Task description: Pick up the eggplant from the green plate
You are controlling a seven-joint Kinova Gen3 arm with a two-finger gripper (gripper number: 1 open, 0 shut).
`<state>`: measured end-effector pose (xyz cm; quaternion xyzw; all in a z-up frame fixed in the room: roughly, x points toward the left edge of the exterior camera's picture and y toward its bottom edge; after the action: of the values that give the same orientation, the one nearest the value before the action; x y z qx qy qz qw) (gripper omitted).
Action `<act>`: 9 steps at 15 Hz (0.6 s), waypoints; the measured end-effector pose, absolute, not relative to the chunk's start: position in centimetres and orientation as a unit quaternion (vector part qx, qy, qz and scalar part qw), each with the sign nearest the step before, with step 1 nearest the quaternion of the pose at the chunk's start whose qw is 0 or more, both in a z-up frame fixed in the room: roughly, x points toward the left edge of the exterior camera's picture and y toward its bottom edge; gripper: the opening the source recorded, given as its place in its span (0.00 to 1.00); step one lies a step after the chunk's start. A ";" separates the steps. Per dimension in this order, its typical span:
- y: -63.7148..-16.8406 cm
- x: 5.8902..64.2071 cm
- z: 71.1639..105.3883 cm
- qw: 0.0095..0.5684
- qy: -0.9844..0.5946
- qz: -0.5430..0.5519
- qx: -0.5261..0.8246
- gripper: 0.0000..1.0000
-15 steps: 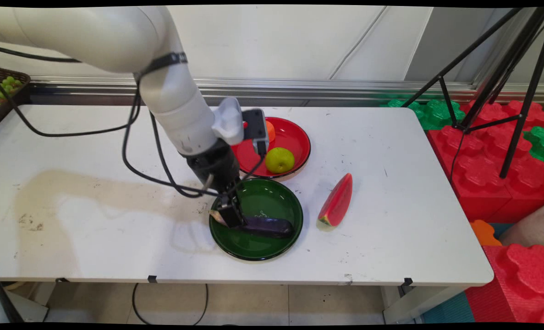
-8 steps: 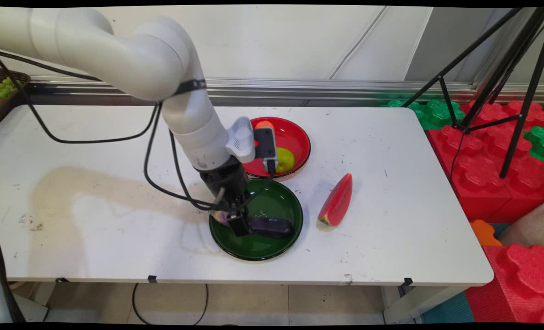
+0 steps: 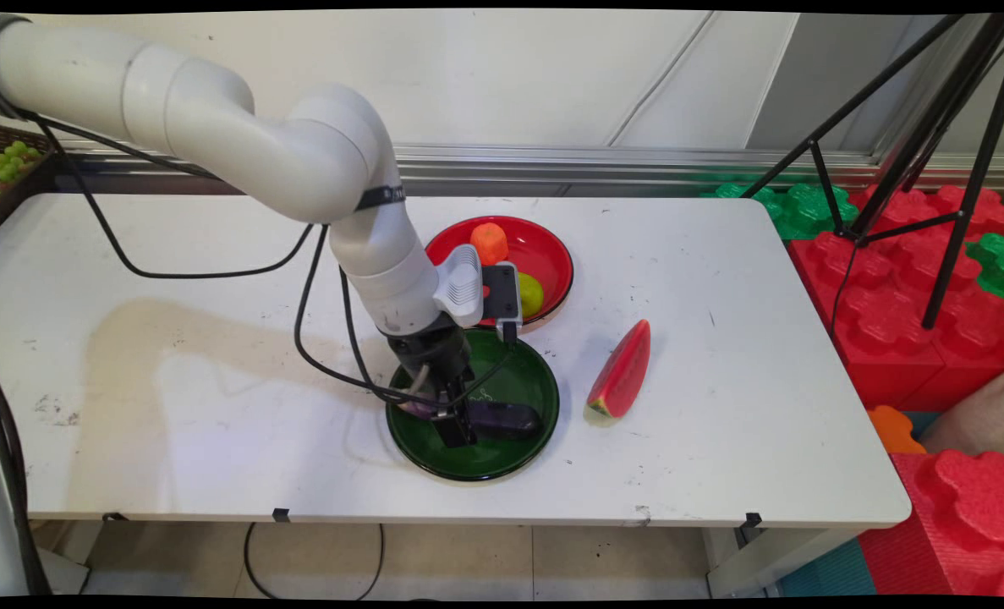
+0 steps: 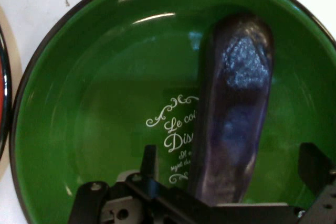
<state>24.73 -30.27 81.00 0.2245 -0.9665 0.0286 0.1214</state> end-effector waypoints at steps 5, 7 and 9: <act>-30.5 24.4 79.9 0.128 -0.968 0.026 0.216 1.00; -30.6 24.3 79.7 0.132 -0.968 0.026 0.213 0.00; -30.5 24.1 79.7 0.137 -0.969 0.027 0.206 0.00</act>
<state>24.14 -30.52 79.72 0.2061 -0.9686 0.0267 0.1368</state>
